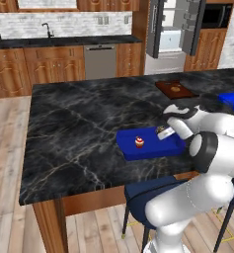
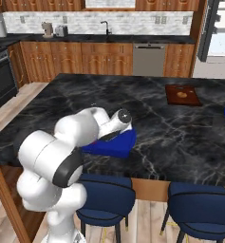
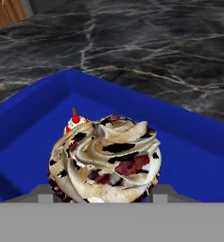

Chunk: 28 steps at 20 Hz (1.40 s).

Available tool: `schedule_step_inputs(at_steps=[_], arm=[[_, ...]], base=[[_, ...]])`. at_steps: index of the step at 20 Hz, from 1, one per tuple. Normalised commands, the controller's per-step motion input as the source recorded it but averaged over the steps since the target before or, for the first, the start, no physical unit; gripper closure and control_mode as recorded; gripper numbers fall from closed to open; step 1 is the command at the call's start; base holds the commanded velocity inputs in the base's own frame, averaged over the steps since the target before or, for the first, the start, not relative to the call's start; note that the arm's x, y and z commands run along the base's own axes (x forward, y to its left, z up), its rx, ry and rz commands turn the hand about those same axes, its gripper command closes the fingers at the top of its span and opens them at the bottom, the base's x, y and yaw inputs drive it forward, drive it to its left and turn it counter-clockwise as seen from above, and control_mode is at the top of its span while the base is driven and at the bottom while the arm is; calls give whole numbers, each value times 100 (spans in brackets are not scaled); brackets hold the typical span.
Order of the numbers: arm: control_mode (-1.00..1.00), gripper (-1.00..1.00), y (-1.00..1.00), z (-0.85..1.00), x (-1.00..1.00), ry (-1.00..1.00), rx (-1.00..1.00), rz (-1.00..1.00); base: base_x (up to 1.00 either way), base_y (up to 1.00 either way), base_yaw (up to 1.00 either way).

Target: Take the cupcakes from the fridge and place them on the empty tray on the dining counter.

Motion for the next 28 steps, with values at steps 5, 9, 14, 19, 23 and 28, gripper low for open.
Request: schedule_step_inputs(at_steps=[5, 9, 14, 19, 23, 28], arm=[[-100, 100, -18, -4, 34, 7, 0, 27], [-100, 100, -20, -26, 27, 3, 0, 19], [-100, 100, 0, -27, 37, 4, 0, 12], [-100, 100, 5, -30, 34, 0, 0, 8], [-100, 100, 7, -25, 26, 0, 0, 4], [-100, 100, 1, -13, 31, 0, 4, 0]], base=[[0, 0, 0], [0, 0, 0], [0, 0, 0], [0, 0, 0], [0, 0, 0], [0, 0, 0]])
